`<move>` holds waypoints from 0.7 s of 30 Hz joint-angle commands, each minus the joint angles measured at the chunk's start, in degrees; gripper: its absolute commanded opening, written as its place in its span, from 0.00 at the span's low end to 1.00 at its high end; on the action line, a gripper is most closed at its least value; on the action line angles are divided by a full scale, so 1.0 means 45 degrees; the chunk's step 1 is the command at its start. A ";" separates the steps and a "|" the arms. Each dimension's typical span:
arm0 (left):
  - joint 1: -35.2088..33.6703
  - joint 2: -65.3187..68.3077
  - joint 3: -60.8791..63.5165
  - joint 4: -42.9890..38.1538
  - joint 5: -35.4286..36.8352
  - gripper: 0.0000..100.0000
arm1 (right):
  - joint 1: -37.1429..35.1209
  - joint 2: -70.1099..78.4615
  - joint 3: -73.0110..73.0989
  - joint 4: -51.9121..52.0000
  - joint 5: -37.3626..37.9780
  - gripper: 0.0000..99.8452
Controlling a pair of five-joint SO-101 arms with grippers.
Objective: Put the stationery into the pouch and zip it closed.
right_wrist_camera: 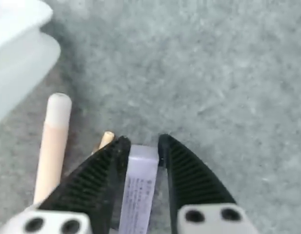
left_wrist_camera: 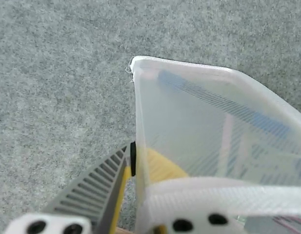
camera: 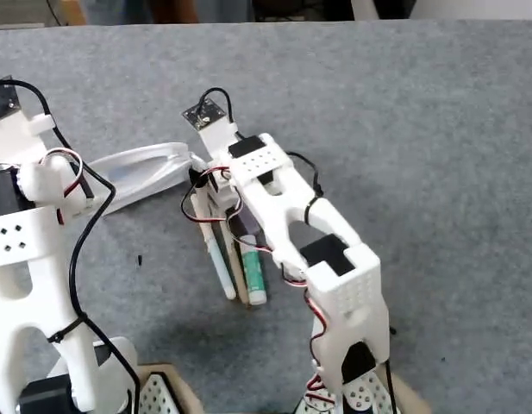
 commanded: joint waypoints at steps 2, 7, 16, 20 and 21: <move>-0.0264 -0.0020 0.0068 -0.0156 -0.0039 0.03 | 0.0391 -0.0147 -0.0772 -0.0039 0.0098 0.01; -0.0264 -0.0020 0.0068 -0.0156 -0.0039 0.03 | 0.1153 -0.0166 -0.1201 0.0195 0.0098 0.01; -0.0264 -0.0020 0.0068 -0.0156 -0.0039 0.03 | 0.1641 -0.1319 -0.2178 0.1407 0.0098 0.01; -0.0264 -0.0020 0.0068 -0.0156 -0.0039 0.03 | 0.1621 -0.2608 -0.2491 0.1582 0.0098 0.01; -0.0264 -0.0020 0.0068 -0.0137 -0.0039 0.03 | 0.1602 -0.3038 -0.2491 0.1582 0.0098 0.01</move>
